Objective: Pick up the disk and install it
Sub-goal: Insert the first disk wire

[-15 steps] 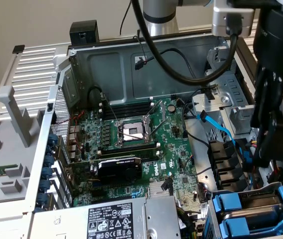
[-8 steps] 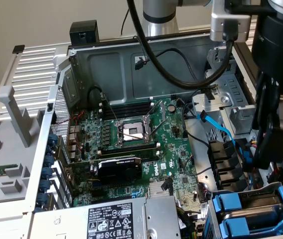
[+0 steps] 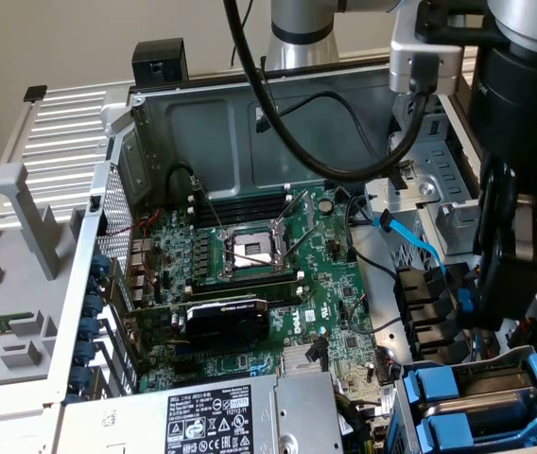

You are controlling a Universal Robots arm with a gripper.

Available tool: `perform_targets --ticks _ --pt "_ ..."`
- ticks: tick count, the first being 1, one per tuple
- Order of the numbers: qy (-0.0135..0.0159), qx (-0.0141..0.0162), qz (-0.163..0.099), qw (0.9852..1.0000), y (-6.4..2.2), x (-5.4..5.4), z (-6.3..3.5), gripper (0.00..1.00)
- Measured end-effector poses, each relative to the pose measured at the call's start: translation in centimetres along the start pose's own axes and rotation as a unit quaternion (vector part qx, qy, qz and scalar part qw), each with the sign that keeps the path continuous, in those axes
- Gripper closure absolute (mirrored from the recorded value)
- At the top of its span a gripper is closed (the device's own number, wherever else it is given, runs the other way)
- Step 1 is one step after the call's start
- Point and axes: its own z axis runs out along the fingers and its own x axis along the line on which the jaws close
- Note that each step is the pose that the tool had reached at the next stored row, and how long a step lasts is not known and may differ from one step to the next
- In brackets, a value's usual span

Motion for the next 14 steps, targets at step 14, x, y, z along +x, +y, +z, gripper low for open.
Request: perform_targets --ticks 14 --pt "0.0007 0.0056 0.039 0.9992 0.13 0.06 0.30 0.53"
